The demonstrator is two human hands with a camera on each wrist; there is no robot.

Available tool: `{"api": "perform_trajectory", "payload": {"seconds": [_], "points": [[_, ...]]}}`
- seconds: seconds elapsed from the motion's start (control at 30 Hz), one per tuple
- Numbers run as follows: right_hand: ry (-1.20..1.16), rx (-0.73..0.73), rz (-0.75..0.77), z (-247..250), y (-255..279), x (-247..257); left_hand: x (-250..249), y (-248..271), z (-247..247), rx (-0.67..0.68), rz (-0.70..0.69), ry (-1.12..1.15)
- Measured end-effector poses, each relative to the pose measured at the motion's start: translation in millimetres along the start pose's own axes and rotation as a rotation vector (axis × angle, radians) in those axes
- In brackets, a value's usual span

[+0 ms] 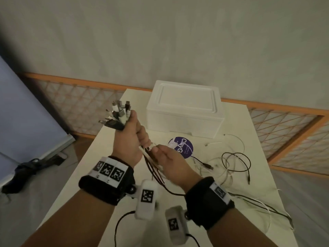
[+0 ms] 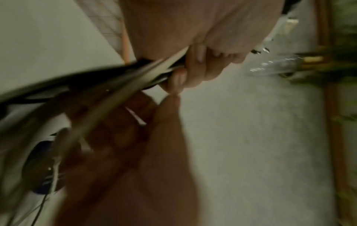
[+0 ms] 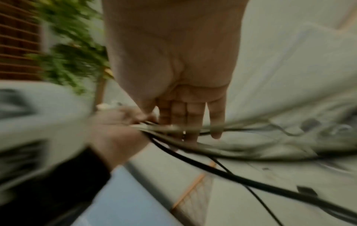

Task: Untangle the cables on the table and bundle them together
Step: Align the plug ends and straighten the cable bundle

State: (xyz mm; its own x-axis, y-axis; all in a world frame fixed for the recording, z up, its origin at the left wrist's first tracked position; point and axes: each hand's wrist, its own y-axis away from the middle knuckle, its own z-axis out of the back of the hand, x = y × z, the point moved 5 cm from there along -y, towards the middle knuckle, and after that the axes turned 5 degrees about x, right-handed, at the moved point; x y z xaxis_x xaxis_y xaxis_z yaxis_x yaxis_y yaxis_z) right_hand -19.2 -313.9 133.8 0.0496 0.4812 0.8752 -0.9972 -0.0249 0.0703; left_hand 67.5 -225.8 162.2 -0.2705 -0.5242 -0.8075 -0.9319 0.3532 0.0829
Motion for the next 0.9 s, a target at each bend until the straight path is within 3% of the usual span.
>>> {"api": "perform_trajectory", "payload": {"seconds": [0.03, 0.13, 0.23, 0.3, 0.37, 0.47, 0.57, 0.63, 0.7, 0.8, 0.9], "points": [[-0.021, 0.045, -0.054, -6.0, -7.0, -15.8, -5.8, 1.1, -1.2, 0.013, -0.007, 0.018], [0.294, 0.236, -0.211, -19.8, -9.3, -71.2, -36.6, -1.9, 2.1, 0.042, -0.044, 0.064], [0.378, 0.141, -0.354, -4.3, 11.2, -125.7, -76.0, -15.0, 13.6, -0.005, -0.121, 0.039], [0.361, 0.038, -0.332, 14.6, 30.0, -140.3, -91.0, -25.9, 26.7, -0.079, -0.148, 0.043], [0.424, 0.056, -0.344, 24.3, 38.1, -149.0, -94.7, -33.9, 40.1, -0.124, -0.150, 0.013], [0.704, 0.224, -0.525, 28.9, 42.1, -159.3, -87.6, -42.7, 47.4, -0.116, -0.129, -0.043], [0.585, 0.150, -0.435, 41.3, 38.8, -154.8, -88.7, -54.2, 55.2, -0.130, -0.109, -0.046], [0.318, -0.018, -0.430, 53.3, 43.8, -153.1, -92.9, -62.1, 65.4, -0.175, -0.107, -0.038], [0.274, -0.094, -0.352, 54.3, 47.5, -139.3, -93.3, -68.2, 73.1, -0.200, -0.092, -0.044], [0.263, 0.021, -0.197, 41.5, 45.6, -118.2, -87.4, -72.3, 76.0, -0.199, -0.087, -0.053], [-0.201, 0.146, -0.253, 34.9, 43.1, -119.1, -91.5, -74.9, 75.9, -0.217, -0.110, -0.020]]}}
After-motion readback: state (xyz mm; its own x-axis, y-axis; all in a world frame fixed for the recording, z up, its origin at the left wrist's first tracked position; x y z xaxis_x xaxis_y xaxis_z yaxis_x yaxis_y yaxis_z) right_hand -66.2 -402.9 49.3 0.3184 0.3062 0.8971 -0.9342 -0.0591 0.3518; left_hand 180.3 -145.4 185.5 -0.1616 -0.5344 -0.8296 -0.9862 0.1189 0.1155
